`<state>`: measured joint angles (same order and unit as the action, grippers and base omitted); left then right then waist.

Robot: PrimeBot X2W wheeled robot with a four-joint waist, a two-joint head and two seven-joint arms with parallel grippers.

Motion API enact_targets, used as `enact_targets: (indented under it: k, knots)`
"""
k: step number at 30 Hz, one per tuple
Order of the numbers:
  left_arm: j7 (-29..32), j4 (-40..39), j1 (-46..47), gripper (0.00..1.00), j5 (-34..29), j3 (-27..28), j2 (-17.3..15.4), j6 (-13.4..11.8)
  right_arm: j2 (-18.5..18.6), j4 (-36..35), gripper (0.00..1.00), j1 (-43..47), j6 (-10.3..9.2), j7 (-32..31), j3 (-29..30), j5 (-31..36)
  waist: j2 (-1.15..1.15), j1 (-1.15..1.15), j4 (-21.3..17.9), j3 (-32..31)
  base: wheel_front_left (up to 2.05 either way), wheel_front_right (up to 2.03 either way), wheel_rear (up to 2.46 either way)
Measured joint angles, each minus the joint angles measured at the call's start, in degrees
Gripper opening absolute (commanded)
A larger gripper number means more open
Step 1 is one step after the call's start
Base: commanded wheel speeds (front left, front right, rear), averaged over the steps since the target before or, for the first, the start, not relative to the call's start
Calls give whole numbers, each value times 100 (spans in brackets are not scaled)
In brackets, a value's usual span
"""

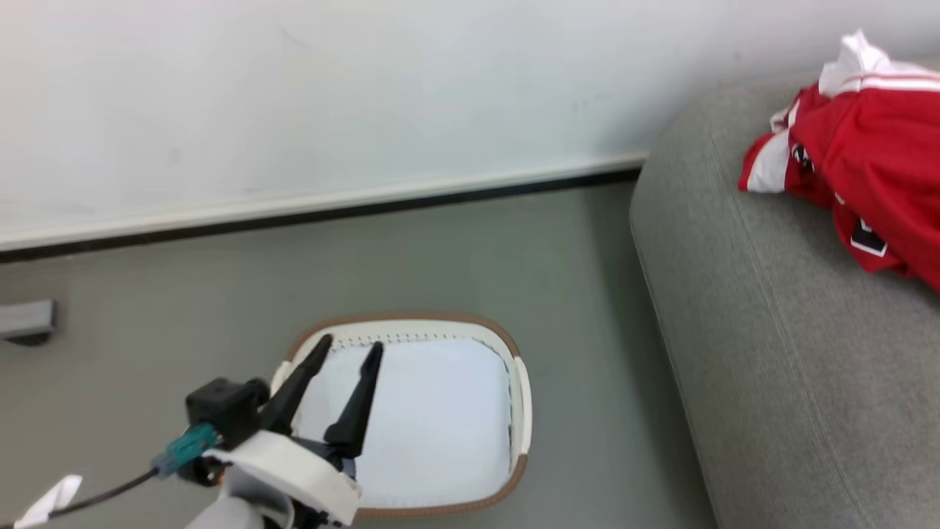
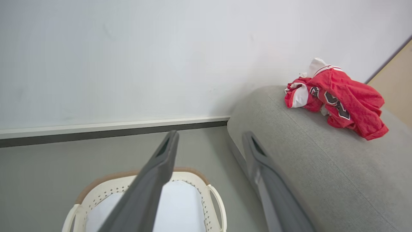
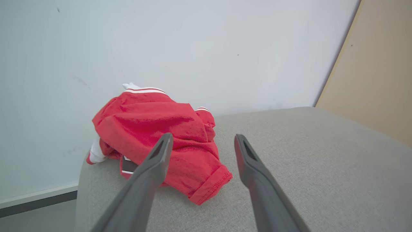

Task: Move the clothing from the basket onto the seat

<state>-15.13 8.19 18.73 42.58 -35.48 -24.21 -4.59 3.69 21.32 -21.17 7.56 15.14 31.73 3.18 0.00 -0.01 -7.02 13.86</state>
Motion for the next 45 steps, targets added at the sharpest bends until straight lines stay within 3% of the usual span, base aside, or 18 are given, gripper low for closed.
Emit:
enact_targets:
  k: [12,23,33,45]
  knots:
    - [-1,309,-1251,100,-1061,1857,716,214,-52,-856,100,953,0,3,-1300,-382,0,0,563,-892,0,0,0]
    - [-1,497,-1838,100,-2045,2985,1358,767,-88,-800,100,1770,0,2,-2283,-1138,0,0,980,-1378,0,0,0]
    - [-1,639,-2012,100,-2497,3433,1796,1120,-89,-820,100,2258,0,2,-2849,-1358,0,1,885,-1506,0,0,0]
    - [-1,829,-2008,100,-2665,3519,1956,1196,-87,-737,100,2348,0,2,-2921,-1352,0,1,712,-1602,0,0,0]
